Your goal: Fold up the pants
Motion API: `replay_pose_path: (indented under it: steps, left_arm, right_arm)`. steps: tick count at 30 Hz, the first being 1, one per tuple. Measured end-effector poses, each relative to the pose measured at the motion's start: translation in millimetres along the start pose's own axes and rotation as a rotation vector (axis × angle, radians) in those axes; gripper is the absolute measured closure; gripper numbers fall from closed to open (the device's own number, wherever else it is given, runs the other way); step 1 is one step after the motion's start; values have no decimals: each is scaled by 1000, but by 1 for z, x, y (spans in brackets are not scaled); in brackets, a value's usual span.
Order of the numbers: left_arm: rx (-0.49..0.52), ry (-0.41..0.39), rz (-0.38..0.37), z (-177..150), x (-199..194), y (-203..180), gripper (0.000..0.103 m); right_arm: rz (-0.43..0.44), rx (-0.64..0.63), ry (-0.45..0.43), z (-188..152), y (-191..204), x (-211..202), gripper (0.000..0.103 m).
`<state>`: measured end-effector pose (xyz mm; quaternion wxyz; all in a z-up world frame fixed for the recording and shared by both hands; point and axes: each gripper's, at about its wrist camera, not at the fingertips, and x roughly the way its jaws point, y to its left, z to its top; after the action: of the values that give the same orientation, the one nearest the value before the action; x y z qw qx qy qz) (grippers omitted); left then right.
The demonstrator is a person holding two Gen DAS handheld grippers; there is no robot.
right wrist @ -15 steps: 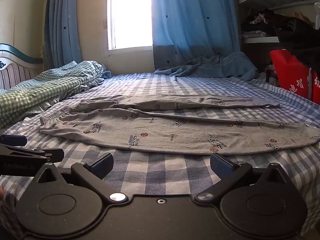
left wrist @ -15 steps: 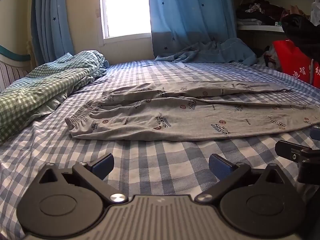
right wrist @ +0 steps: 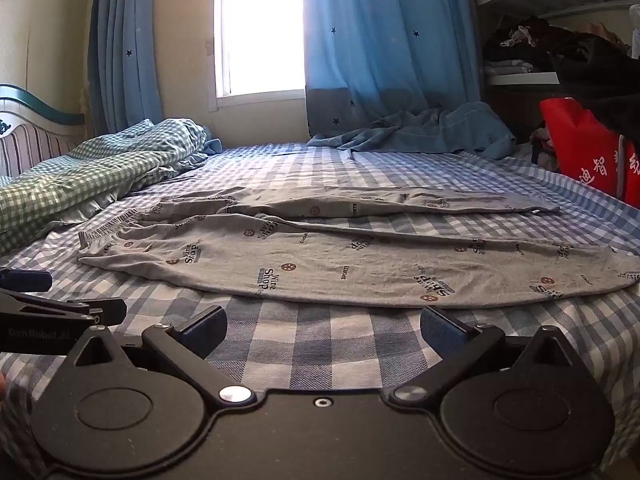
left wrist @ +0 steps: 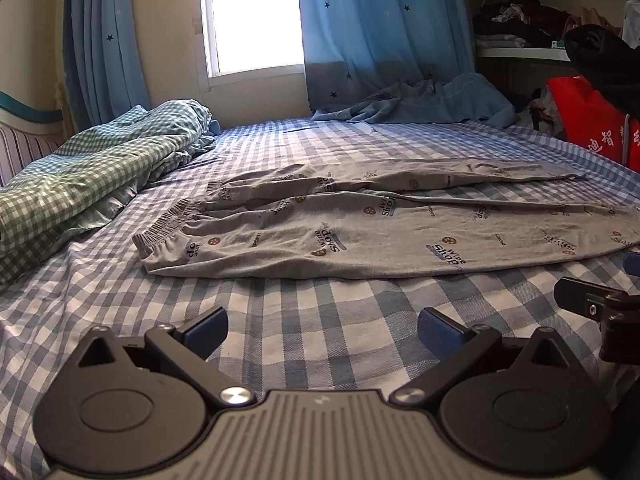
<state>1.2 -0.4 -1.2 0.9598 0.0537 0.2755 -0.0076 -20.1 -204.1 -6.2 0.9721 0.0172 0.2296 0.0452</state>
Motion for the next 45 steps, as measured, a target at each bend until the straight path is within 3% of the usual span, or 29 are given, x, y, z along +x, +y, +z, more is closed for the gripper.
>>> replay_pose_path:
  steps: [45]
  left_arm:
    - [-14,22,8,-5,4,8,0]
  right_arm:
    - [0,-7,5,-4,5,3,1]
